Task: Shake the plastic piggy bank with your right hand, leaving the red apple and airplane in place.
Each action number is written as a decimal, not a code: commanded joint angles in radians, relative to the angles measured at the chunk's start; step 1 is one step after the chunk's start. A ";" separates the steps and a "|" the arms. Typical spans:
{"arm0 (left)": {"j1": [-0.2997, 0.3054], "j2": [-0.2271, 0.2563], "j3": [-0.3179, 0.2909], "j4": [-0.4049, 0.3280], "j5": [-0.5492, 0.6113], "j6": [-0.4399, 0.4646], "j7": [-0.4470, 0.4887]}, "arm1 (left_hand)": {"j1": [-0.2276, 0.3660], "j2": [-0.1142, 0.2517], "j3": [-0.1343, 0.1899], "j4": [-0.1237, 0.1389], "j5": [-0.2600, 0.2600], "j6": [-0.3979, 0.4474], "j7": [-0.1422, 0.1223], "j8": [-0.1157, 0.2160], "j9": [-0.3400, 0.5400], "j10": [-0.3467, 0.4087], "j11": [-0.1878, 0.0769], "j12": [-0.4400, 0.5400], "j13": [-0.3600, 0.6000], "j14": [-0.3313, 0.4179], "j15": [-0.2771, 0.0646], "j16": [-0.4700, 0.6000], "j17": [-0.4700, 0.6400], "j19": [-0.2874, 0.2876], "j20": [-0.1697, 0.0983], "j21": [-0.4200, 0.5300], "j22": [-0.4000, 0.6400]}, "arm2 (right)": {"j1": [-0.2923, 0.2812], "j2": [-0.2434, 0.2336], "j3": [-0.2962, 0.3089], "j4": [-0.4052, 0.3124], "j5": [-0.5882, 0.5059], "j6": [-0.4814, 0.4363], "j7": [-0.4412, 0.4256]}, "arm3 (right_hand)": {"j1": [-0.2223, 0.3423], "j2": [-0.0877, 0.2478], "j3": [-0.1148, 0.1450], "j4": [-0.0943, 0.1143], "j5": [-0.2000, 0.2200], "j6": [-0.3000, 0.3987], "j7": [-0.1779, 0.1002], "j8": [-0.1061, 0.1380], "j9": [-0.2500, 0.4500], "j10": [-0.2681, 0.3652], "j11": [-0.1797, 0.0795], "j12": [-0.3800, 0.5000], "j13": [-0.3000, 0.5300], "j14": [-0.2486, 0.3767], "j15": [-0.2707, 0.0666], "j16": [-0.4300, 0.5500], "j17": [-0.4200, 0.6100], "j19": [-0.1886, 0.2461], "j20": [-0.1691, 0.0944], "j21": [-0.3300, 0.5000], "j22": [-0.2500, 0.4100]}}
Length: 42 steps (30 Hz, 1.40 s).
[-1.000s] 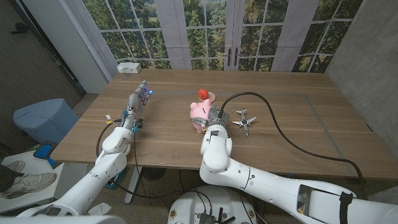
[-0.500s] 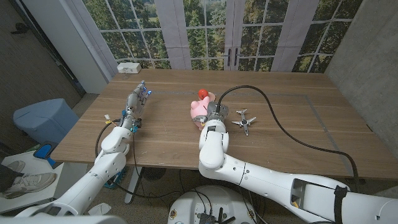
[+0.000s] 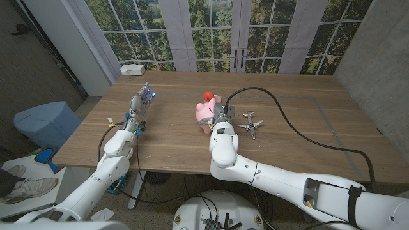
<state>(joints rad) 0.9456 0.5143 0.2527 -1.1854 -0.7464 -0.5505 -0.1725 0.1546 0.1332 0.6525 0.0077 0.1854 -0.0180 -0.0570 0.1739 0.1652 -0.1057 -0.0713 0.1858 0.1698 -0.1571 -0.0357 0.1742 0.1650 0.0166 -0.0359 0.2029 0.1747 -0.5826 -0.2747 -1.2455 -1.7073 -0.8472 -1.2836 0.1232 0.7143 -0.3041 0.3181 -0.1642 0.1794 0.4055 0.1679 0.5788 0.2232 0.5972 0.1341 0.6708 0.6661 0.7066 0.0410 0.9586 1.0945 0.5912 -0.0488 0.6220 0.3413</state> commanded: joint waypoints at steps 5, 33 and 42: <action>-0.005 0.001 0.008 -0.011 0.011 0.013 0.014 | 0.011 0.041 0.004 -0.007 0.006 0.002 0.002 0.003 0.004 -0.004 0.001 0.005 0.006 0.006 -0.059 0.003 0.002 0.006 -0.047 0.003 0.002 | -0.032 -0.088 0.045 -0.079 0.205 0.094 -0.283 | 0.371 0.429 0.064 0.028 0.033 0.533 -0.257 0.036 0.068 0.366 -0.328 0.109 0.088 0.118 -0.262 -0.036 0.053 -0.038 -0.016 0.027 0.008; 0.022 0.013 0.010 -0.067 0.028 0.018 0.047 | 0.013 0.040 0.002 -0.018 0.004 0.000 0.000 0.003 0.004 -0.004 -0.001 0.005 0.006 0.007 -0.057 0.003 0.002 0.008 -0.047 0.002 0.002 | -0.234 -0.175 0.272 -0.191 0.265 0.446 -0.656 | 0.351 0.435 0.069 0.026 0.054 0.511 -0.251 0.091 0.151 0.362 -0.336 0.130 0.155 0.122 -0.263 -0.072 0.106 -0.062 -0.021 0.061 0.001; 0.035 0.021 0.010 -0.099 0.037 0.025 0.065 | 0.014 0.040 0.001 -0.022 0.004 0.000 0.000 0.003 0.005 -0.005 -0.001 0.004 0.006 0.007 -0.057 0.002 0.002 0.008 -0.048 0.001 0.002 | -0.274 -0.173 0.343 -0.204 0.300 0.491 -0.678 | 0.349 0.437 0.072 0.024 0.061 0.499 -0.250 0.105 0.176 0.362 -0.338 0.132 0.169 0.131 -0.264 -0.079 0.115 -0.050 -0.019 0.079 -0.003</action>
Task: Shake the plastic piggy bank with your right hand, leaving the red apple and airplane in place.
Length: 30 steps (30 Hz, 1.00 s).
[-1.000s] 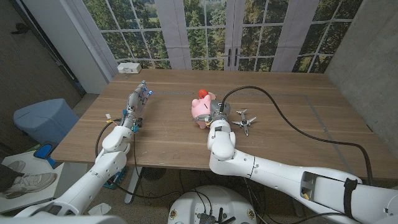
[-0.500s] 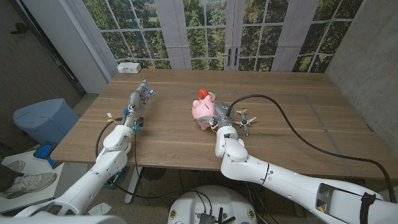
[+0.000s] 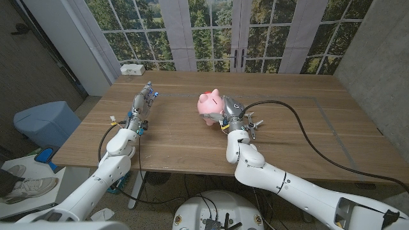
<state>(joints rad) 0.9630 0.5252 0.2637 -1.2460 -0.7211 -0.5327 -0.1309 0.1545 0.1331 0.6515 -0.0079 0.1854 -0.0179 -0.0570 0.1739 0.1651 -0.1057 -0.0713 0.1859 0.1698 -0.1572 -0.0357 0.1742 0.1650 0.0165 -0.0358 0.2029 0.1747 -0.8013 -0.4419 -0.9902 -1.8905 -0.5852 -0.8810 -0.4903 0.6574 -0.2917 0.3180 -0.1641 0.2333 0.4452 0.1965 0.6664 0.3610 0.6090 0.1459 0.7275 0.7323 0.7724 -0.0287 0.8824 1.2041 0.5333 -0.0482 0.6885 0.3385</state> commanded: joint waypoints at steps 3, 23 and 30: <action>0.025 0.014 -0.002 -0.051 0.016 0.011 0.034 | 0.014 0.040 0.001 -0.007 0.004 -0.001 0.001 0.003 0.005 -0.005 -0.002 0.004 0.006 0.007 -0.057 0.002 0.002 0.008 -0.048 0.001 0.002 | -0.069 -0.004 0.122 -0.026 0.067 0.102 -0.070 | 0.404 0.424 0.072 0.023 0.009 0.461 -0.276 0.023 0.045 0.351 -0.350 0.074 0.102 0.068 -0.194 -0.005 0.007 0.007 -0.018 0.017 -0.001; 0.048 0.017 -0.003 -0.092 0.030 0.018 0.071 | 0.015 0.038 -0.003 -0.016 0.002 0.003 -0.001 0.005 0.005 -0.004 -0.003 0.004 0.005 0.013 -0.042 0.004 0.002 0.012 -0.042 0.001 0.002 | -0.137 -0.004 0.286 -0.071 0.242 0.202 -0.112 | 0.400 0.422 0.076 0.019 0.017 0.456 -0.270 0.039 0.070 0.354 -0.349 0.072 0.114 0.079 -0.193 -0.014 0.014 0.001 -0.018 0.036 -0.008; 0.053 0.018 -0.004 -0.101 0.031 0.020 0.077 | 0.016 0.038 -0.004 -0.020 0.002 0.005 -0.002 0.005 0.005 -0.006 0.005 0.004 0.005 0.024 -0.028 0.008 0.002 0.021 -0.035 0.005 0.003 | -0.167 -0.015 0.360 -0.094 0.352 0.262 -0.100 | 0.398 0.420 0.076 0.019 0.019 0.452 -0.272 0.036 0.067 0.348 -0.349 0.073 0.124 0.078 -0.193 -0.018 0.015 -0.007 -0.021 0.041 -0.010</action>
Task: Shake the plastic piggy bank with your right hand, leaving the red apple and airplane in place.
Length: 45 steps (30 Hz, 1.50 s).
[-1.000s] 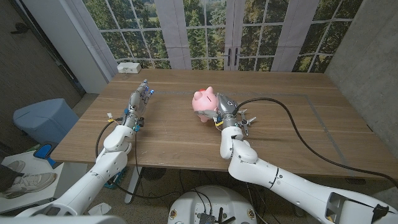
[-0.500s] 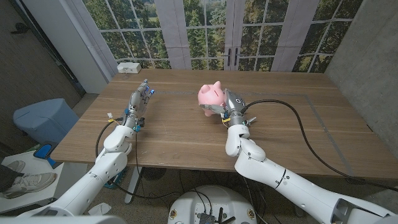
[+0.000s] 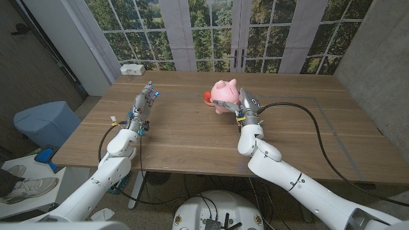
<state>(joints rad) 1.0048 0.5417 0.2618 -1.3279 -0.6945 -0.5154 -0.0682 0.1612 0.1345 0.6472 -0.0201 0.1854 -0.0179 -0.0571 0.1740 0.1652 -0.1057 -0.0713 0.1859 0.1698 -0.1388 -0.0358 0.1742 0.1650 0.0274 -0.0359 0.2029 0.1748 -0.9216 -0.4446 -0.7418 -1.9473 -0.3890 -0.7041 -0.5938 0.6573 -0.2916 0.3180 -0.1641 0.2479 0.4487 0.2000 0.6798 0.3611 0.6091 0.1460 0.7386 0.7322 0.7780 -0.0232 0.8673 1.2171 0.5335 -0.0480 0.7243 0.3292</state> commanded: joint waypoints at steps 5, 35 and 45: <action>0.014 0.002 -0.001 -0.024 0.007 0.003 0.018 | 0.010 0.037 0.000 -0.010 0.002 0.006 -0.002 0.006 0.005 -0.004 0.007 0.005 0.005 0.012 -0.024 0.009 0.002 0.015 -0.033 0.006 0.003 | -0.063 -0.022 0.146 -0.053 0.210 0.117 0.003 | 0.399 0.419 0.078 0.017 0.005 0.450 -0.277 0.023 0.066 0.345 -0.346 0.060 0.127 0.070 -0.199 -0.006 0.004 -0.012 -0.023 0.012 -0.003; 0.042 0.021 -0.010 -0.070 0.017 0.012 0.038 | 0.012 0.039 -0.001 -0.019 0.002 0.006 0.003 0.005 0.005 -0.005 0.003 0.004 0.005 0.014 -0.026 0.006 0.003 0.017 -0.034 0.005 0.004 | -0.160 0.134 0.297 0.123 0.316 0.599 -0.383 | 0.405 0.419 0.081 0.012 0.005 0.451 -0.274 0.021 0.061 0.349 -0.346 0.049 0.132 0.073 -0.199 -0.011 0.008 -0.024 -0.020 0.049 -0.015; 0.041 0.021 -0.011 -0.070 0.020 0.012 0.041 | 0.012 0.039 -0.002 -0.021 0.001 0.006 0.004 0.005 0.005 -0.007 0.003 0.003 0.005 0.014 -0.026 0.005 0.003 0.018 -0.035 0.004 0.004 | -0.155 0.204 0.334 0.199 0.301 0.716 -0.493 | 0.409 0.419 0.081 0.010 0.003 0.451 -0.269 0.019 0.060 0.353 -0.342 0.044 0.128 0.078 -0.199 -0.006 0.009 -0.024 -0.011 0.061 -0.020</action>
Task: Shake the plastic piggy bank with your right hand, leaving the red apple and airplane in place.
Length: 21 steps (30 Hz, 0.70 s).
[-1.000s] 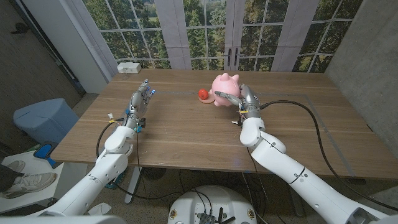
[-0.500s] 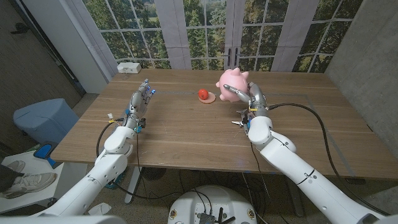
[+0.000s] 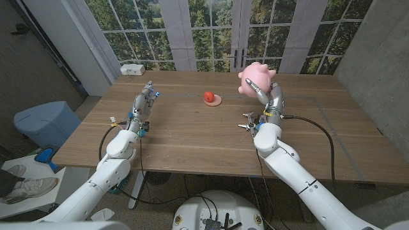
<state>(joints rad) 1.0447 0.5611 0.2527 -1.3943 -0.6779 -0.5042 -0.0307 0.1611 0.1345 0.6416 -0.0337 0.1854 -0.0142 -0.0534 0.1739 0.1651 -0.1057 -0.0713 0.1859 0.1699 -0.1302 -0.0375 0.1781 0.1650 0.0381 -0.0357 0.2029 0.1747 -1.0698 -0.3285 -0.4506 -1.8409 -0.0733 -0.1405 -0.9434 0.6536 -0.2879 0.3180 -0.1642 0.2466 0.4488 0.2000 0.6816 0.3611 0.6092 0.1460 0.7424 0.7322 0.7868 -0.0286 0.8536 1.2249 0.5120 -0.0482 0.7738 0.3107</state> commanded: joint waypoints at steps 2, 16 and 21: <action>-0.002 0.001 -0.001 -0.002 0.002 0.002 0.001 | 0.012 0.040 0.003 -0.008 0.001 0.003 0.000 0.005 0.005 -0.007 0.003 0.003 0.005 0.005 -0.024 0.001 0.004 0.007 -0.035 0.004 0.004 | -0.011 0.084 0.045 0.085 -0.014 0.146 -0.136 | 0.412 0.415 0.081 0.010 0.004 0.450 -0.268 0.017 0.060 0.351 -0.342 0.039 0.129 0.069 -0.193 0.008 0.001 -0.005 -0.012 0.013 -0.002; -0.014 -0.004 0.005 0.010 0.004 0.005 -0.001 | 0.012 0.041 0.002 -0.010 0.001 0.002 0.001 0.004 0.005 -0.005 0.005 0.004 0.005 0.005 -0.024 0.001 0.004 0.008 -0.034 0.004 0.004 | -0.019 0.036 0.042 0.042 -0.020 0.087 -0.054 | 0.411 0.415 0.080 0.011 0.000 0.451 -0.271 0.015 0.059 0.349 -0.343 0.038 0.136 0.064 -0.193 0.007 0.000 -0.014 -0.014 0.029 -0.008; -0.019 -0.005 0.007 0.013 0.005 0.008 -0.002 | 0.012 0.041 0.002 -0.011 0.001 0.001 0.001 0.004 0.005 -0.005 0.005 0.004 0.005 0.006 -0.025 0.001 0.004 0.009 -0.034 0.004 0.004 | -0.018 -0.050 0.028 -0.035 -0.009 -0.034 0.082 | 0.409 0.414 0.079 0.013 -0.001 0.451 -0.273 0.013 0.056 0.349 -0.346 0.035 0.135 0.059 -0.192 0.004 -0.001 -0.017 -0.020 0.034 -0.011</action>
<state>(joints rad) 1.0355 0.5590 0.2546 -1.3891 -0.6750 -0.5007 -0.0304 0.1611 0.1345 0.6417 -0.0421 0.1854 -0.0142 -0.0534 0.1739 0.1651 -0.1057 -0.0713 0.1859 0.1698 -0.1302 -0.0375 0.1781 0.1650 0.0381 -0.0357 0.2029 0.1748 -1.0862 -0.2860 -0.4115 -1.7954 -0.0900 -0.0499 -1.0196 0.6539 -0.2882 0.3180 -0.1641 0.2396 0.4488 0.2000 0.6817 0.3612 0.6091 0.1460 0.7426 0.7323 0.7868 -0.0286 0.8586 1.2217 0.4975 -0.0483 0.7983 0.2996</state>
